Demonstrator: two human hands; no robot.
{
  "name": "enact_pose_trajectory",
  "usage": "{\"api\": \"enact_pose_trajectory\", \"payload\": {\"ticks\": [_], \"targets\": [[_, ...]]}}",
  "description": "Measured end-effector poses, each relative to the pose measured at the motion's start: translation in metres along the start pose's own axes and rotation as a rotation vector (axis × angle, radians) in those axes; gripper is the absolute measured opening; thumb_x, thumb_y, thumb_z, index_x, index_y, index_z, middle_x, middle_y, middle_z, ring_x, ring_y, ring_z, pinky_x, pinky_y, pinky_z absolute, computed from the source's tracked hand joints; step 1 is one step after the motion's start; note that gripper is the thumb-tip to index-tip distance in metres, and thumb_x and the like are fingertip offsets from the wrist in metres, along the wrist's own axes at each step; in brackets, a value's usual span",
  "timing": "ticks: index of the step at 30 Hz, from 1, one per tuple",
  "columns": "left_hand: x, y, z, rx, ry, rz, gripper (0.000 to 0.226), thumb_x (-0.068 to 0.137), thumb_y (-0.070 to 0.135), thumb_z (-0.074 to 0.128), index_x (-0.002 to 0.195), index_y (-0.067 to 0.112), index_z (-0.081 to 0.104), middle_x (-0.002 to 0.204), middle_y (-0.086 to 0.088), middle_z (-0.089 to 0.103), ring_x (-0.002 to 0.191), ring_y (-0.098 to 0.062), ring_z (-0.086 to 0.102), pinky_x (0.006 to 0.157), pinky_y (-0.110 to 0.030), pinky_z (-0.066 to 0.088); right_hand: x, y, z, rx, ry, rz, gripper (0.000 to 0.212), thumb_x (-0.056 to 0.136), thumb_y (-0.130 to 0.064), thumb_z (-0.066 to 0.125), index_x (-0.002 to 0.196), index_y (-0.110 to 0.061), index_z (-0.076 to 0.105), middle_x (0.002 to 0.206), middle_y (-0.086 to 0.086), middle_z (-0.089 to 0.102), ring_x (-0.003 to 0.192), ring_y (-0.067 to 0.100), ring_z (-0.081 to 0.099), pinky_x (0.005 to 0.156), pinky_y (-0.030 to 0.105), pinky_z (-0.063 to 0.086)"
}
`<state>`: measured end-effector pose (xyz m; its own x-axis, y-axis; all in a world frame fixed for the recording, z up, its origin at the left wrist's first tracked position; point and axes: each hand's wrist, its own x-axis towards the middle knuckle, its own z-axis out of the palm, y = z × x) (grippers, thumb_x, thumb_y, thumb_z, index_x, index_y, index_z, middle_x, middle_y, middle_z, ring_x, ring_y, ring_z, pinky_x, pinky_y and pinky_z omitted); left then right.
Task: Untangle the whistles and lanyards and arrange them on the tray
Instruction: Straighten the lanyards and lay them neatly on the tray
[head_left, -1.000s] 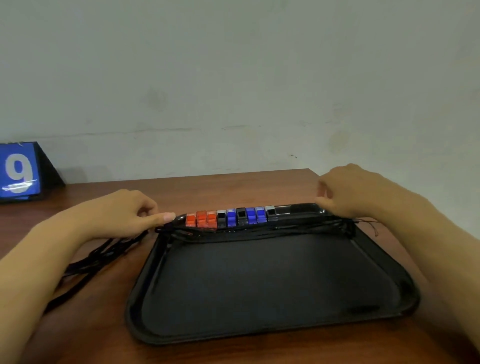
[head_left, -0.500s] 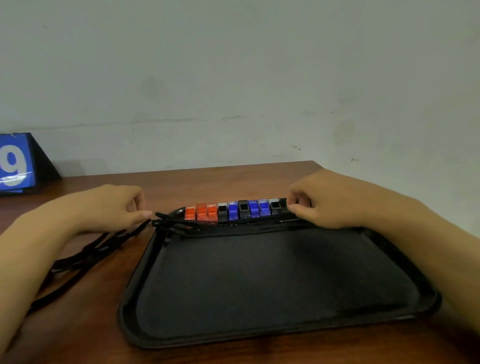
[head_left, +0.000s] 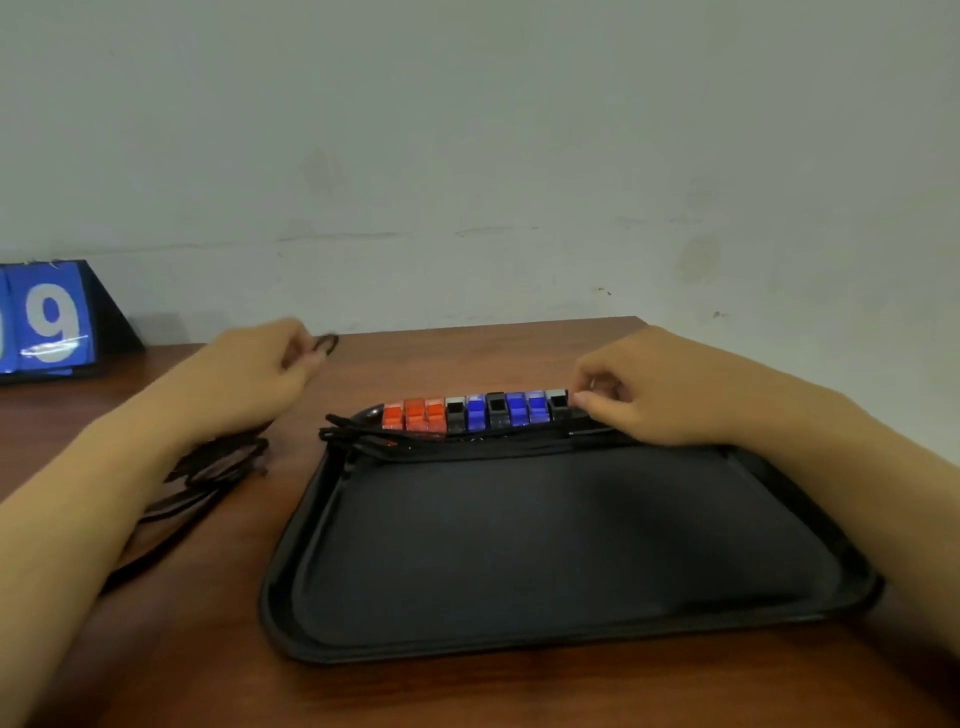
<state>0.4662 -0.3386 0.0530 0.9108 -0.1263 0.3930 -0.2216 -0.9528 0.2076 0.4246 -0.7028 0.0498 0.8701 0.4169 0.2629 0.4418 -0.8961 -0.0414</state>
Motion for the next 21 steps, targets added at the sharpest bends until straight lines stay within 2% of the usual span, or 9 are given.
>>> {"api": "enact_pose_trajectory", "payload": {"ticks": [3,5,7,11,14,17,19,21], "targets": [[-0.002,0.019,-0.008,-0.444,0.092,-0.045,0.015,0.102,0.039,0.052,0.097,0.026,0.058,0.078,0.006,0.072,0.069,-0.013,0.061,0.075,-0.037,0.047,0.003,0.000,0.000,-0.003,-0.007,-0.022,0.017,0.098,-0.041,0.054,0.097,-0.034,0.070,0.081,-0.019,0.067,0.076,-0.001,0.062,0.070,0.022,0.051],[-0.007,0.029,-0.015,-0.729,0.076,-0.070,0.017,0.101,0.034,0.056,0.098,0.019,0.062,0.077,-0.002,0.072,0.060,-0.015,0.060,0.065,-0.031,0.053,0.004,0.000,0.000,-0.005,0.003,-0.038,0.017,0.098,-0.042,0.054,0.097,-0.035,0.069,0.077,-0.020,0.064,0.071,-0.002,0.059,0.064,0.018,0.043],[-0.013,0.037,-0.020,-0.904,0.017,-0.062,0.018,0.100,0.029,0.058,0.097,0.012,0.063,0.075,-0.006,0.071,0.054,-0.012,0.057,0.054,-0.022,0.052,0.003,0.000,0.000,0.022,0.031,-0.045,0.017,0.097,-0.042,0.054,0.097,-0.036,0.069,0.078,-0.019,0.064,0.072,-0.001,0.059,0.063,0.019,0.041],[-0.023,0.048,-0.020,-0.968,-0.189,-0.010,0.026,0.091,0.032,0.064,0.097,0.007,0.065,0.083,-0.013,0.076,0.055,-0.015,0.055,0.055,-0.021,0.053,0.000,-0.011,0.001,0.083,0.045,-0.101,0.020,0.095,-0.046,0.050,0.098,-0.039,0.068,0.083,-0.018,0.067,0.077,0.001,0.062,0.068,0.026,0.050],[-0.028,0.058,-0.015,-0.867,-0.293,0.068,0.027,0.087,0.035,0.066,0.098,0.011,0.065,0.083,-0.013,0.077,0.056,-0.013,0.058,0.058,-0.020,0.053,0.001,-0.019,0.002,0.077,0.027,-0.147,0.026,0.093,-0.050,0.047,0.102,-0.037,0.068,0.089,-0.018,0.068,0.081,0.003,0.063,0.072,0.030,0.054],[-0.034,0.070,-0.011,-0.920,-0.344,0.116,0.022,0.090,0.024,0.066,0.106,0.008,0.065,0.085,-0.012,0.077,0.056,-0.012,0.062,0.055,-0.019,0.053,-0.001,-0.027,-0.001,0.108,0.038,-0.189,0.023,0.094,-0.050,0.051,0.103,-0.039,0.068,0.093,-0.021,0.066,0.086,0.003,0.063,0.074,0.031,0.055],[-0.037,0.075,-0.011,-1.058,-0.377,0.118,0.021,0.089,0.018,0.067,0.106,0.008,0.065,0.088,-0.013,0.076,0.063,-0.016,0.069,0.058,-0.020,0.055,-0.005,-0.034,-0.003,0.209,0.008,-0.236,0.016,0.094,-0.046,0.056,0.101,-0.040,0.069,0.102,-0.022,0.065,0.095,0.002,0.063,0.081,0.031,0.056],[-0.039,0.077,-0.011,-1.122,-0.384,0.126,0.020,0.088,0.013,0.067,0.107,0.007,0.065,0.090,-0.013,0.076,0.068,-0.019,0.073,0.063,-0.020,0.058,-0.011,-0.045,-0.003,0.316,-0.056,-0.326,0.014,0.095,-0.037,0.060,0.104,-0.041,0.070,0.121,-0.022,0.064,0.115,-0.001,0.059,0.093,0.026,0.053]]}}
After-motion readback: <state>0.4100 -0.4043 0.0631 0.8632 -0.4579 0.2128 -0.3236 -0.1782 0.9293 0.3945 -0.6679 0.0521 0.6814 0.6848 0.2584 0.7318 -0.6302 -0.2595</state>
